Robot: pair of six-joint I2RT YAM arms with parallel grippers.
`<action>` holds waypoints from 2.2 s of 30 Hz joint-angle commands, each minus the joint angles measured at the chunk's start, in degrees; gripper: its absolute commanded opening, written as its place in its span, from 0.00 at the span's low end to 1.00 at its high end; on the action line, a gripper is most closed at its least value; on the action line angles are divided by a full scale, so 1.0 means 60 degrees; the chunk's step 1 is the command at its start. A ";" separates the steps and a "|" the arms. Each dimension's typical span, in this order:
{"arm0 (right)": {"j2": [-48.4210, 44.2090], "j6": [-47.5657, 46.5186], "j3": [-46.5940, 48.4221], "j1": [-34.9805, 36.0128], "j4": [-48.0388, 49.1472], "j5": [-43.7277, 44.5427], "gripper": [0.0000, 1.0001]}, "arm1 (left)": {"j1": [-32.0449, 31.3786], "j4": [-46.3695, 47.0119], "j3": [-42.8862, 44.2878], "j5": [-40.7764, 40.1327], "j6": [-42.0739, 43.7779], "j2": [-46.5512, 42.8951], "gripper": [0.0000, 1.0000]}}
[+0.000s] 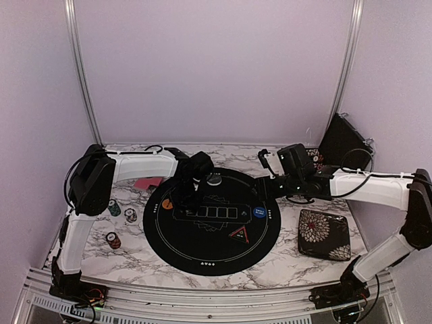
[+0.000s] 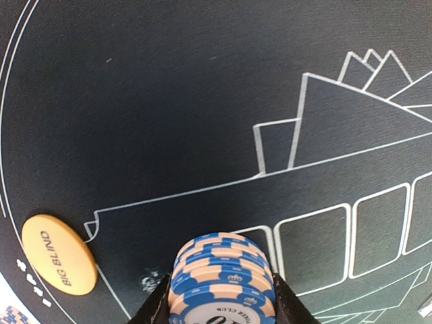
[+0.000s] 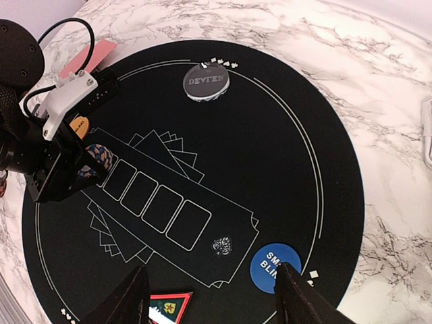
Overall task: Distribute texas hold em gaming equipment
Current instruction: Move the poker chips pile to the community card area, then move the pile of poker chips to the small blind area.
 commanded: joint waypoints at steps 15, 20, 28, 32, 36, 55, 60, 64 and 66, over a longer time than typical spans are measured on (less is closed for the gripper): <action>-0.0697 -0.0325 -0.0327 -0.0272 0.0072 0.0199 0.61 | -0.0678 -0.0591 0.2072 0.0777 -0.0171 0.1727 0.43; -0.0795 -0.0368 -0.0392 -0.0322 0.0052 0.0225 0.61 | -0.0738 -0.0774 0.2514 0.0778 -0.0191 0.1935 0.43; -0.0762 -0.0376 -0.0359 -0.0328 0.0039 0.0218 0.61 | -0.0731 -0.0872 0.2725 0.0778 -0.0163 0.1972 0.48; -0.0685 -0.0354 -0.0302 -0.0328 0.0032 0.0198 0.61 | -0.0731 -0.0887 0.2784 0.0778 -0.0133 0.1929 0.57; -0.0610 -0.0339 -0.0226 -0.0329 -0.0002 0.0173 0.61 | -0.0718 -0.0887 0.2881 0.0778 -0.0121 0.1858 0.65; -0.0432 -0.0207 0.0167 -0.0339 -0.0350 0.0216 0.61 | -0.0456 -0.0843 0.3314 0.0503 0.0354 0.0882 0.97; -0.0391 -0.0177 0.0421 -0.0333 -0.0543 0.0292 0.61 | -0.0337 -0.0789 0.3354 0.0582 0.0581 0.0415 0.99; -0.0226 -0.0113 0.0660 -0.0288 -0.0723 0.0234 0.61 | -0.0063 -0.0461 0.2833 0.0665 0.0511 -0.0296 0.99; -0.0117 -0.0131 0.0842 -0.0199 -0.0821 0.0267 0.61 | 0.0186 -0.0184 0.2363 0.0693 0.0435 -0.0795 0.99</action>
